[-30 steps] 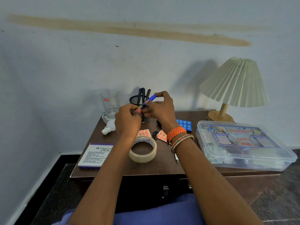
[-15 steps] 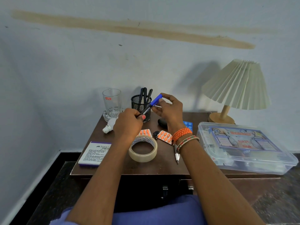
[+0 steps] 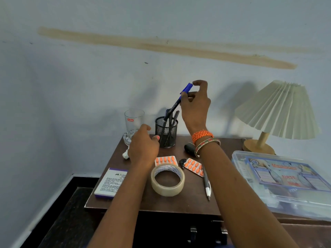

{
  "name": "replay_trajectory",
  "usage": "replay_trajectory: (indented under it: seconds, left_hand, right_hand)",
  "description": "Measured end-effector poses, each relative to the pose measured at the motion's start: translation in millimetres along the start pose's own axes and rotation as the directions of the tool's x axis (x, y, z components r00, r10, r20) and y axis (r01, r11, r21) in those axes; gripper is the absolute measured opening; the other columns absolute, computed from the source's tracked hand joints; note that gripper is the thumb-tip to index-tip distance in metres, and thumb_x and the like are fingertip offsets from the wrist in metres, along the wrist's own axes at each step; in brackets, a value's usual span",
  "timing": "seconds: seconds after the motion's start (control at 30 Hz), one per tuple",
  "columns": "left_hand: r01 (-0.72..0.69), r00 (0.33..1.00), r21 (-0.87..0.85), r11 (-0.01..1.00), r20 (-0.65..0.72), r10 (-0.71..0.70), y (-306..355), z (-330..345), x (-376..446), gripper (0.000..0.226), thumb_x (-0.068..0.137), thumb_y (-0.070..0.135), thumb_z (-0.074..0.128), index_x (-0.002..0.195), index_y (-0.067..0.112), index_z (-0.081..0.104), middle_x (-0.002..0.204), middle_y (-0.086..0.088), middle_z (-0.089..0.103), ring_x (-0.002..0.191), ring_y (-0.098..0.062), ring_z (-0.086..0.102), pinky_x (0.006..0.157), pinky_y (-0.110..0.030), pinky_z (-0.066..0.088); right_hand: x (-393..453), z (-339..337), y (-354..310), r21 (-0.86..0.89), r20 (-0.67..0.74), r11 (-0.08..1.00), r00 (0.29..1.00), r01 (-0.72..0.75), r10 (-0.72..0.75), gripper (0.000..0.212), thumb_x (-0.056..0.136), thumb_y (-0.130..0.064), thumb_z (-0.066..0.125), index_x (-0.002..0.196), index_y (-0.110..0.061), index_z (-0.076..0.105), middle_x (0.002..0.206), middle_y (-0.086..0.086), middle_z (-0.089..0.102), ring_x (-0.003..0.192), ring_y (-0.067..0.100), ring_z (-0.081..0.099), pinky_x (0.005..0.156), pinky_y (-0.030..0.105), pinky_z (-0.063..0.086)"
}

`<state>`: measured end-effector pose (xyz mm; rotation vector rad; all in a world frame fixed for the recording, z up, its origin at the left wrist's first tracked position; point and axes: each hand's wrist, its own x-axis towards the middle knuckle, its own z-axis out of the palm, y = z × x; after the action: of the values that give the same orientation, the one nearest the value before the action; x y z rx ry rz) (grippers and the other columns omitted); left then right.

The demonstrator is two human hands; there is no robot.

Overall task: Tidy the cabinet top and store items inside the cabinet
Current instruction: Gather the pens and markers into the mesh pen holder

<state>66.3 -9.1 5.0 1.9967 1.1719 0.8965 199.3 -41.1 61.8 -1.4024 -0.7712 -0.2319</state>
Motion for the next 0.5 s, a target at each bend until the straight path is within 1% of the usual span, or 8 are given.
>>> replay_trajectory:
  seconds: [0.1,0.17,0.27,0.33,0.43,0.5]
  left_hand:
    - [0.033,0.998,-0.038,0.999,-0.046,-0.034,-2.1,-1.2,5.4,0.029,0.090,0.018,0.059,0.119,0.018,0.052,0.122,-0.010,0.061,0.110,-0.028,0.057,0.089,-0.038,0.049]
    - [0.052,0.996,-0.045,0.998,-0.074,-0.056,-3.3,-2.9,8.3,0.027,0.090,0.016,0.059,0.116,0.017,0.054,0.122,-0.010,0.060,0.112,-0.028,0.056,0.087,-0.036,0.047]
    - [0.058,0.995,-0.065,0.996,-0.079,-0.063,-4.6,-6.1,13.3,0.024,0.090,0.015,0.058,0.114,0.015,0.057,0.122,-0.010,0.061,0.111,-0.028,0.057,0.084,-0.033,0.047]
    - [0.053,0.995,-0.067,0.996,-0.085,-0.058,-4.3,-7.3,15.6,0.023,0.091,0.014,0.057,0.113,0.015,0.059,0.120,-0.010,0.062,0.110,-0.027,0.058,0.082,-0.032,0.047]
    - [0.043,0.995,-0.073,0.996,-0.091,-0.049,-4.5,-6.4,19.8,0.020,0.091,0.015,0.057,0.111,0.016,0.061,0.119,-0.008,0.063,0.108,-0.025,0.059,0.079,-0.029,0.046]
    - [0.041,0.994,-0.071,0.997,-0.095,-0.048,-5.1,-5.9,22.0,0.018,0.092,0.015,0.055,0.109,0.016,0.062,0.117,-0.008,0.064,0.107,-0.024,0.060,0.079,-0.029,0.047]
  right_hand:
    - [7.3,13.6,1.9,-0.088,0.058,0.992,0.995,0.090,-0.085,0.031,0.091,-0.005,0.054,0.118,-0.012,0.041,0.088,0.006,0.064,0.074,0.021,0.066,0.067,0.034,0.057]
    - [7.8,20.5,8.2,-0.147,0.121,0.980,0.985,0.137,-0.119,0.031,0.091,-0.005,0.054,0.119,-0.012,0.041,0.091,0.007,0.065,0.076,0.023,0.066,0.068,0.038,0.058]
    - [6.3,27.9,16.5,-0.196,0.215,0.965,0.968,0.172,-0.129,0.033,0.092,-0.005,0.054,0.121,-0.011,0.040,0.096,0.011,0.065,0.077,0.024,0.065,0.069,0.034,0.058]
    - [5.8,34.0,23.1,-0.227,0.261,0.957,0.958,0.179,-0.117,0.035,0.092,-0.005,0.055,0.122,-0.011,0.039,0.097,0.010,0.063,0.077,0.022,0.064,0.068,0.032,0.058]
    - [6.3,43.2,34.2,-0.223,0.264,0.964,0.961,0.142,-0.081,0.033,0.090,-0.004,0.056,0.118,-0.011,0.039,0.094,0.009,0.061,0.076,0.025,0.065,0.068,0.041,0.059]
    - [7.2,47.6,40.7,-0.216,0.262,0.971,0.964,0.103,-0.044,0.033,0.090,-0.004,0.056,0.117,-0.011,0.039,0.096,0.012,0.062,0.076,0.026,0.065,0.068,0.042,0.059]
